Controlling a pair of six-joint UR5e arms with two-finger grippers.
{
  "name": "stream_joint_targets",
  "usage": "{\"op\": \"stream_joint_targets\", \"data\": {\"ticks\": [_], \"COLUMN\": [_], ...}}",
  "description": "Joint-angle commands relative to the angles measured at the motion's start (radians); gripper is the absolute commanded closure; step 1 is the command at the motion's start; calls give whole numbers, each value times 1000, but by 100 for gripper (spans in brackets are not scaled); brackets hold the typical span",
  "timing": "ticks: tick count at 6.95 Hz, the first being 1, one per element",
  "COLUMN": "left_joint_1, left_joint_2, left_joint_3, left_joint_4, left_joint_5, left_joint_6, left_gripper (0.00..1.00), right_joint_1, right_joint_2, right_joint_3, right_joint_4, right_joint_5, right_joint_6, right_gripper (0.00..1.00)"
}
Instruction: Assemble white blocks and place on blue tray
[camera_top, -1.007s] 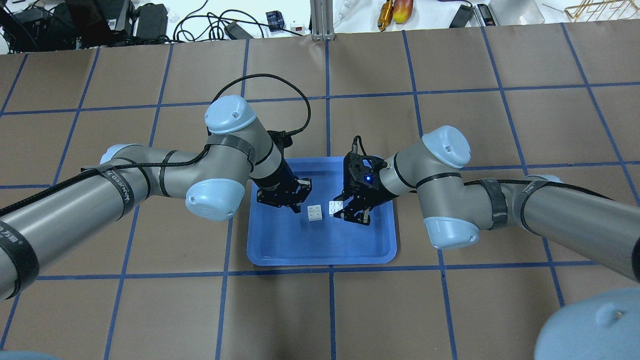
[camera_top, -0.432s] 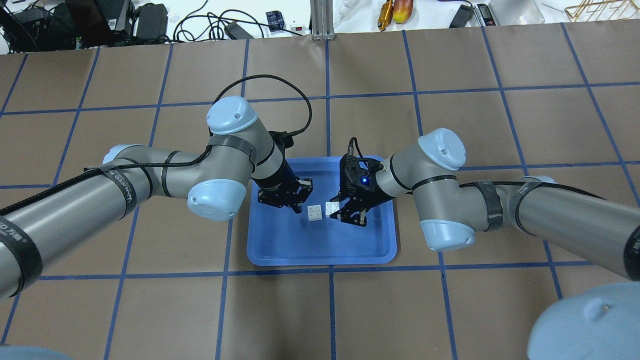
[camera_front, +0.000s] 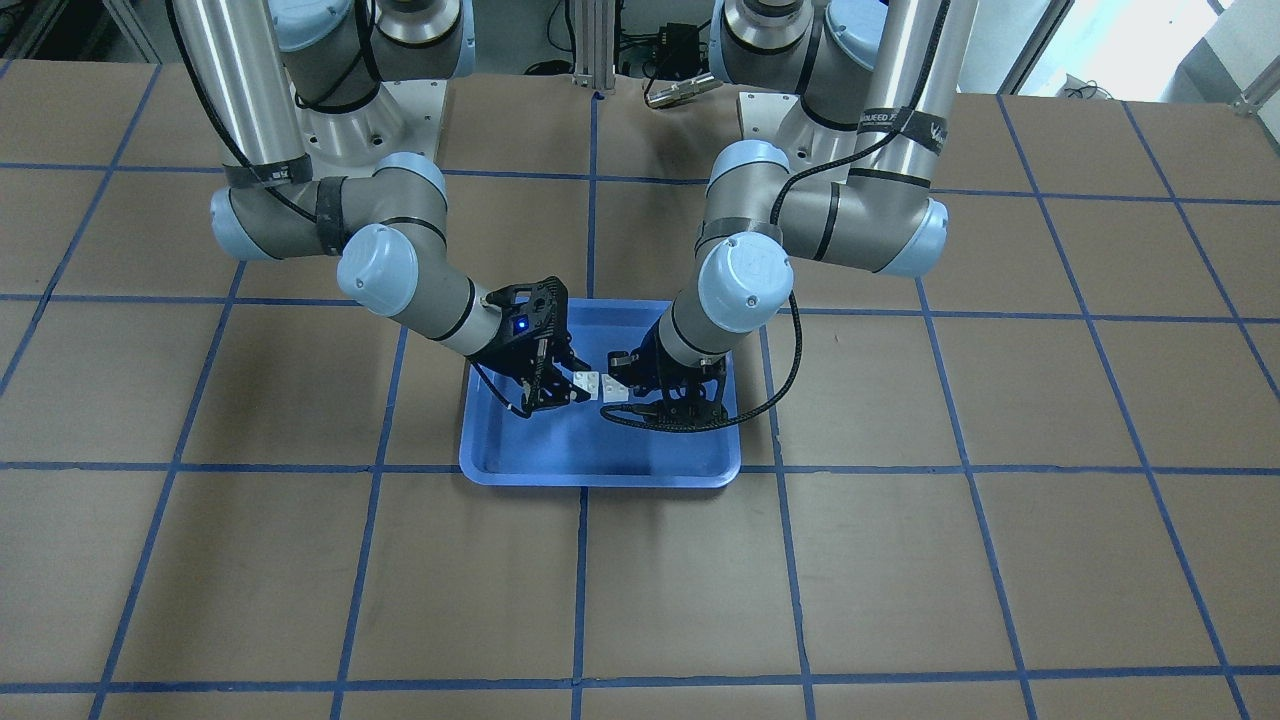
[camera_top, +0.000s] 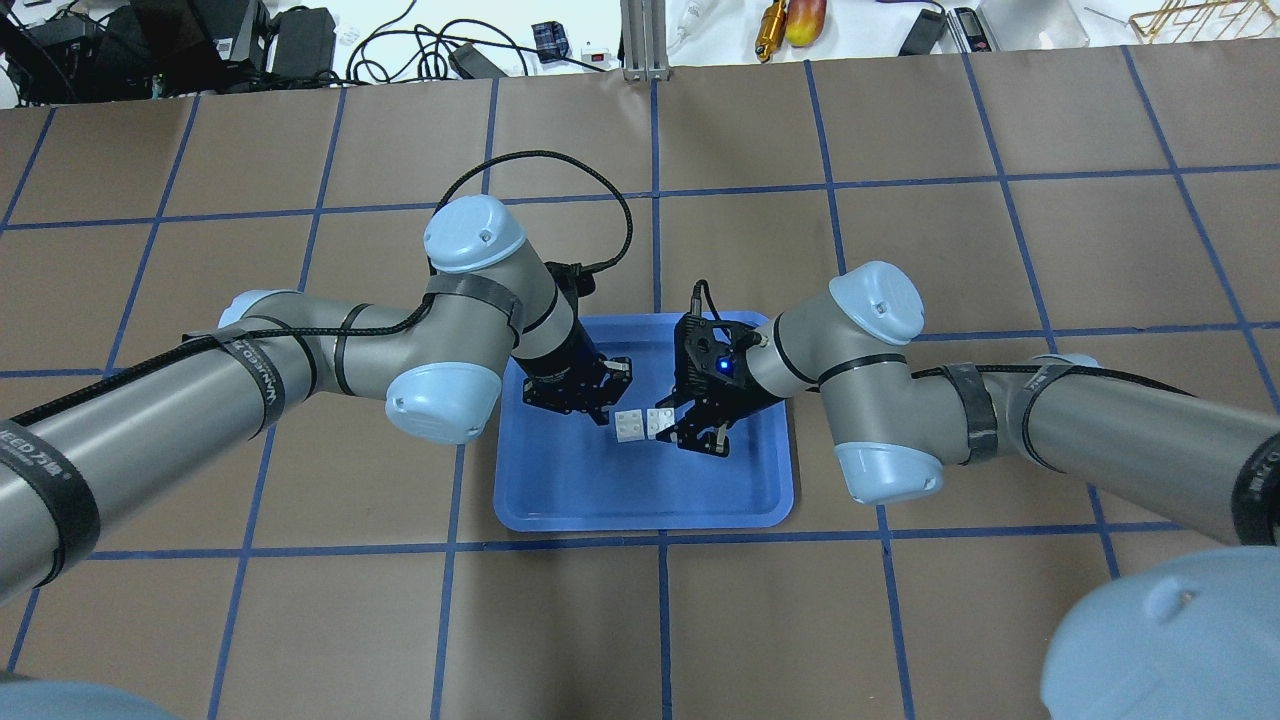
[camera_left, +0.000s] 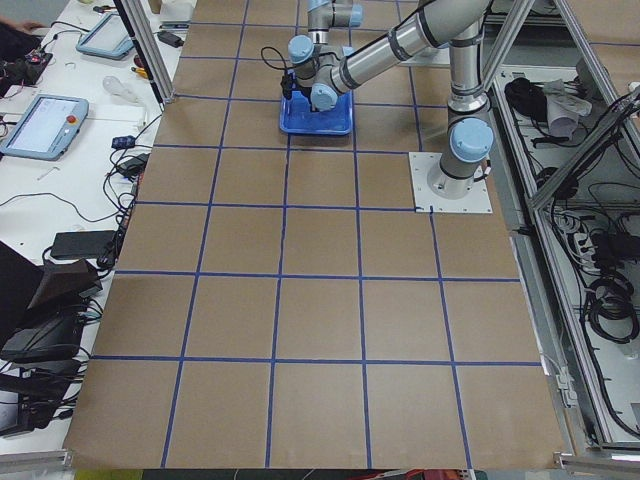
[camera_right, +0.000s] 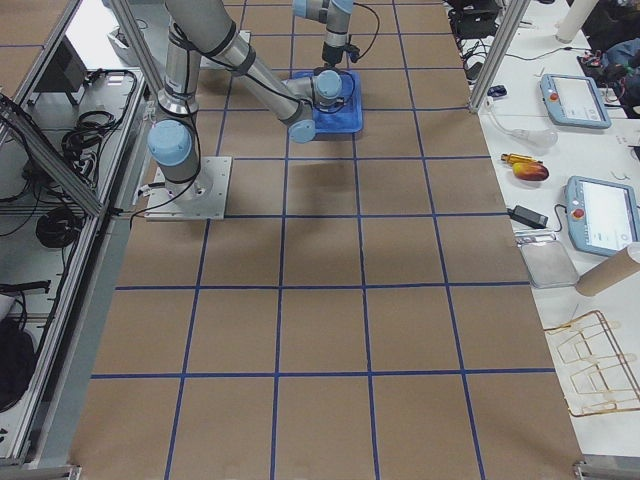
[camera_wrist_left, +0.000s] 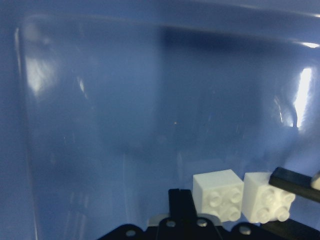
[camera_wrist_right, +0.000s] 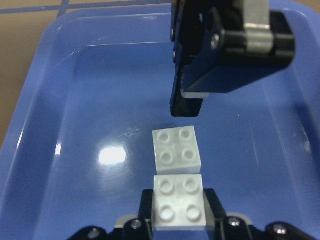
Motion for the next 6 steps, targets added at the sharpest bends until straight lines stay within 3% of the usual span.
{"op": "stream_joint_targets", "data": {"ticks": [1,6], "left_joint_1": [-5,-8], "left_joint_2": [-1,1], "left_joint_3": [1,-1], "left_joint_4": [6,6], "left_joint_5": [1,1], "left_joint_6": [-3,11], "left_gripper": [100,100], "right_joint_1": [23,21], "right_joint_2": [1,11], "right_joint_3": [1,-2], "right_joint_4": [-10,-22], "right_joint_5": [2,3], "right_joint_6": [4,6], "right_gripper": [91,91]}}
